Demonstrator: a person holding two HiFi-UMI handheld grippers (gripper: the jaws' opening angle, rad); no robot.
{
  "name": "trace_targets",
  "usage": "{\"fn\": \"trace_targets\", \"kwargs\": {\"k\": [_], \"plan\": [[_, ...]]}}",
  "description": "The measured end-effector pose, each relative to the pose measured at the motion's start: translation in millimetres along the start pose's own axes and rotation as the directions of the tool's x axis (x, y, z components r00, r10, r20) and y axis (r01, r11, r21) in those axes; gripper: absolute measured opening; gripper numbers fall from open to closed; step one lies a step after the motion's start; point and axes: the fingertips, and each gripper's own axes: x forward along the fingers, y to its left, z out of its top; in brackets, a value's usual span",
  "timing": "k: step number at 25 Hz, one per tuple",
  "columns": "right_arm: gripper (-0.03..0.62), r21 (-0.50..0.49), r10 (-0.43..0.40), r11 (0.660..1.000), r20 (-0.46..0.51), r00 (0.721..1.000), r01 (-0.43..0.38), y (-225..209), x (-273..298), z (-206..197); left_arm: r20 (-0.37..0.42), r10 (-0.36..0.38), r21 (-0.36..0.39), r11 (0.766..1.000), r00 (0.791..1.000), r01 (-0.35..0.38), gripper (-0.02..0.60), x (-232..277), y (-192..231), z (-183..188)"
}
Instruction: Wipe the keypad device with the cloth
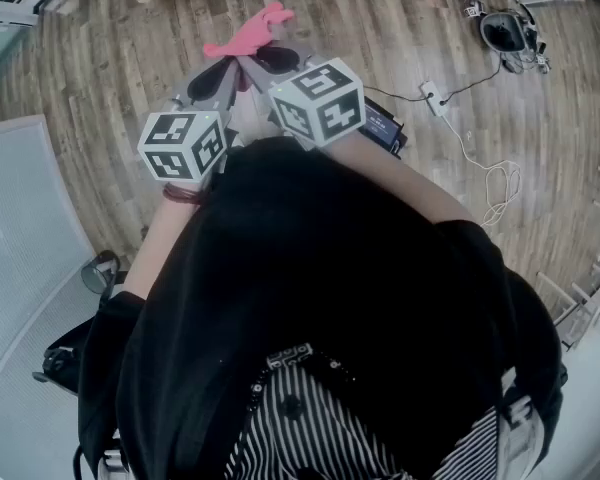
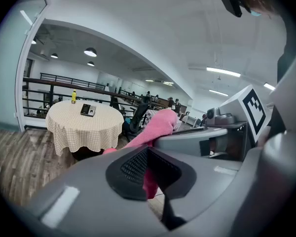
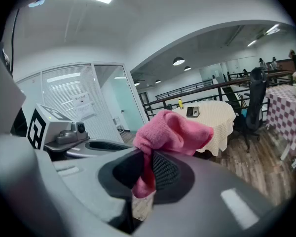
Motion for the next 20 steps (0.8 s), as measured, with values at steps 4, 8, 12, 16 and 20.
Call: {"fn": "trace_targets", "kwargs": {"k": [4,8,12,16,20], "plan": [[0.046,-0.03,0.014,0.999,0.006,1.0,-0.014,-2.8,-8.3,-1.2,0.025,0.017,-0.009,1.0,1.0,-0.017,-0.002,2.9,-6.9,0.5],[0.046,-0.03,0.04,0.999,-0.006,0.999,-0.04,0.2,-7.9,-6.7,0.048,0.04,-0.029,0.999,0.998,-0.038,-0.002,-1.9,-9.6,-1.5],[0.046,-0.027,0.057,0.998,-0.012,0.998,-0.057,-3.0,-8.9,-7.3,0.061,0.053,-0.028,0.998,0.997,-0.052,-0.002,-1.2,-12.5,-1.4],[0.046,-0.029,0.069,0.997,-0.005,0.998,-0.069,-6.6,-12.5,-8.8,0.069,0.054,-0.049,0.998,0.996,-0.05,0.0,1.0,-16.9,-4.4],[0.046,-0.016,0.071,0.997,0.008,0.997,-0.071,-8.8,-19.3,-8.4,0.072,0.029,-0.049,0.998,0.997,-0.026,0.0,-0.4,-27.1,-4.0]]}}
